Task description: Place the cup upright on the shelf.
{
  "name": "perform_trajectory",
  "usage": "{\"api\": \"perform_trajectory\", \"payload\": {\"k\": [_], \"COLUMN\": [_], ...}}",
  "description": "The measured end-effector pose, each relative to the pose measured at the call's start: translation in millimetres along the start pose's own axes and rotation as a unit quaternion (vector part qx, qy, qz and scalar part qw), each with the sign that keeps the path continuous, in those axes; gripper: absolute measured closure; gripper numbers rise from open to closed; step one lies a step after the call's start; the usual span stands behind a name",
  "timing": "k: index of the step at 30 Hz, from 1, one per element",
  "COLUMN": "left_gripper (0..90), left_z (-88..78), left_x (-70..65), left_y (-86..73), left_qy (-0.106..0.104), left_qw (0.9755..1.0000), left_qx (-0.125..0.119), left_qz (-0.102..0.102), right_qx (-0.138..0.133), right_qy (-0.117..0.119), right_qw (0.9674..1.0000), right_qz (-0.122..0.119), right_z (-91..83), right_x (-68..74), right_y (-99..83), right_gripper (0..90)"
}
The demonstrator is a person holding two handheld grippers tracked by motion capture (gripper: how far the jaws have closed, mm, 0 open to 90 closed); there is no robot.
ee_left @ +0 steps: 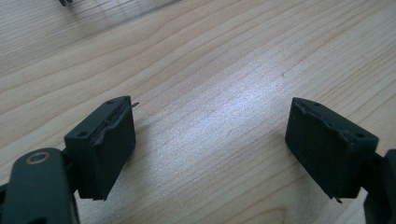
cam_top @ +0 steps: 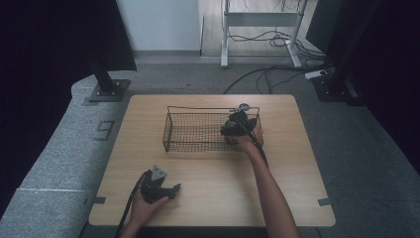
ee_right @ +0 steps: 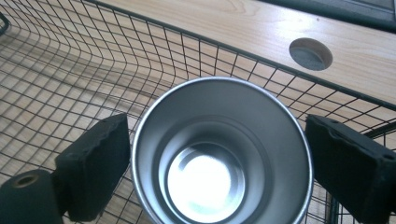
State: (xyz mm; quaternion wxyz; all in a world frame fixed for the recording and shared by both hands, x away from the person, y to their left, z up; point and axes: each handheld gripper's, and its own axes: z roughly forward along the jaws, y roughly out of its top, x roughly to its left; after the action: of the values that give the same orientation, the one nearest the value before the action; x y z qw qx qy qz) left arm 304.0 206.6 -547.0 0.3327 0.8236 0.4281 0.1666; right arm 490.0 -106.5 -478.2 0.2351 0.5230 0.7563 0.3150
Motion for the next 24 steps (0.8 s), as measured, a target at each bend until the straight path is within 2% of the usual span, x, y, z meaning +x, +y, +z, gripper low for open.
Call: {"api": "perform_trajectory", "payload": {"k": [3, 4, 8, 10, 15, 21, 24], "left_gripper": [16.1, 16.1, 16.1, 16.1, 16.1, 16.1, 16.1], "left_z": [0.0, 0.0, 0.0, 0.0, -0.1, -0.2, -0.2], "left_x": [0.0, 0.0, 0.0, 0.0, -0.1, -0.2, -0.2], "left_y": [0.0, 0.0, 0.0, 0.0, 0.1, 0.1, 0.1], "left_qy": [0.000, 0.000, 0.000, 0.000, 0.001, 0.001, 0.001], "left_qw": [1.0000, 1.0000, 1.0000, 1.0000, 1.0000, 1.0000, 1.0000], "left_qx": [0.000, 0.000, 0.000, 0.000, 0.002, 0.002, 0.002], "left_qz": [0.000, 0.000, 0.000, 0.001, 0.001, 0.001, 0.001], "right_qx": [-0.022, -0.022, -0.056, -0.063, -0.095, -0.113, -0.121], "right_qy": [0.012, 0.012, 0.010, 0.012, 0.034, 0.054, 0.063], "right_qw": [0.9996, 0.9996, 0.9982, 0.9977, 0.9945, 0.9920, 0.9905], "right_qz": [0.011, 0.011, 0.018, 0.020, 0.029, 0.020, 0.010], "right_z": [-6.4, -6.4, -18.0, -20.7, -40.2, -57.8, -71.1], "right_x": [-3.3, -3.3, -7.7, -8.4, -11.2, -14.6, -18.7], "right_y": [-0.3, -0.3, -0.2, -0.3, -5.5, -15.1, -26.7], "right_gripper": [8.3, 8.3, 9.3, 9.7, 13.0, 13.7, 14.4]}}
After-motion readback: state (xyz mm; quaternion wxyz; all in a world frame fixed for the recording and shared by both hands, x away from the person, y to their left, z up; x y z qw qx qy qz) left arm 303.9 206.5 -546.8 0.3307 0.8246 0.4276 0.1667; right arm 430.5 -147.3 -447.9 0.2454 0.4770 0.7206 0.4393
